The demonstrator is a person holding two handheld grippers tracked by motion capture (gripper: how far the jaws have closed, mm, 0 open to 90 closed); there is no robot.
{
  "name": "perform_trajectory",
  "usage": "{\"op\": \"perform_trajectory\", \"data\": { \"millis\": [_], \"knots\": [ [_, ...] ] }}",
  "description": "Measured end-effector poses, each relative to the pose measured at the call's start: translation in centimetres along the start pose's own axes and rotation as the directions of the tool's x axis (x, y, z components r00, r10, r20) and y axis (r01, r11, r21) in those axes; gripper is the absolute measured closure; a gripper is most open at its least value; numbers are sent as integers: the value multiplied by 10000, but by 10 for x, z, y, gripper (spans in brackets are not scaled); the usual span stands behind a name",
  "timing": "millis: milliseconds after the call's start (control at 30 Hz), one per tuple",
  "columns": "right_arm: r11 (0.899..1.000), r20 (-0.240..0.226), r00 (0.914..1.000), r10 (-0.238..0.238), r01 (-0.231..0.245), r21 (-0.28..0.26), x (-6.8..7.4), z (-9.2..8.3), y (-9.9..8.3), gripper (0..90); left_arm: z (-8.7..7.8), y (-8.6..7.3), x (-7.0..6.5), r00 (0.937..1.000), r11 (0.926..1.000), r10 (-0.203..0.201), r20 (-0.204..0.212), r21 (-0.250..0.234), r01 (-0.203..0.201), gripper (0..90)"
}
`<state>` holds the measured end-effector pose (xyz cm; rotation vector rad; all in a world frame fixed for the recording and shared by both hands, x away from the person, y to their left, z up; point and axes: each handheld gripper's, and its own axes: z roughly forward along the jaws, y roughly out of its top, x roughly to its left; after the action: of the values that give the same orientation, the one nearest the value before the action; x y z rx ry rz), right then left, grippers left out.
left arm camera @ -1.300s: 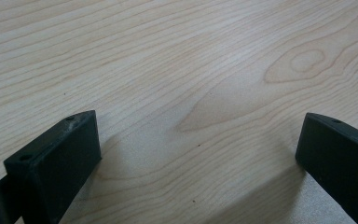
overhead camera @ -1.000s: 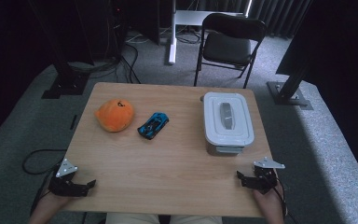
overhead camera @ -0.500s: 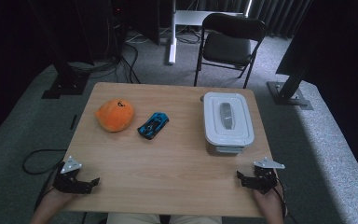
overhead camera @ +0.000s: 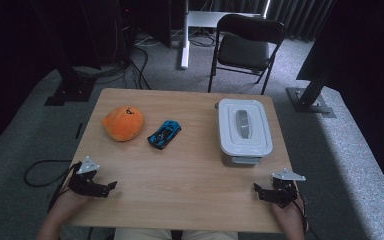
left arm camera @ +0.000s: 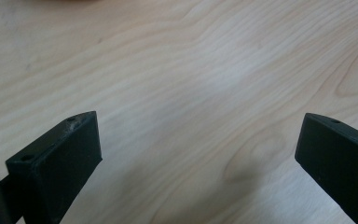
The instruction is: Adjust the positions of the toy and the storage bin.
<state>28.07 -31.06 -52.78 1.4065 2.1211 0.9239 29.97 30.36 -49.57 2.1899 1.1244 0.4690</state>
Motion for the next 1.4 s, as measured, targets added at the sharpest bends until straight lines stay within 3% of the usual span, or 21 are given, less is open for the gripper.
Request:
{"op": "perform_trajectory", "data": {
  "millis": [133,233,967,1233,1300,1400],
  "knots": [
    [10000,-13,10000,-32,32,5,0,0,0,143,6,16,-2,9993,9999,91,358,-56,-89,8],
    [10000,-23,10000,-41,41,8,0,0,0,143,11,24,-4,9994,9997,241,252,27,-241,8],
    [10000,-38,10000,-46,46,10,0,0,0,143,41,83,-12,9954,9973,705,644,139,-715,8],
    [10000,-43,10000,-53,53,10,0,0,0,143,57,95,-16,9949,9962,766,650,374,-791,8],
    [10000,-48,10000,-57,57,10,0,0,0,143,69,99,-20,9941,9950,759,779,588,-806,8],
    [10000,-50,10000,-58,58,10,0,0,0,143,73,102,-24,9932,9948,828,818,517,-872,8]
  ]
}}
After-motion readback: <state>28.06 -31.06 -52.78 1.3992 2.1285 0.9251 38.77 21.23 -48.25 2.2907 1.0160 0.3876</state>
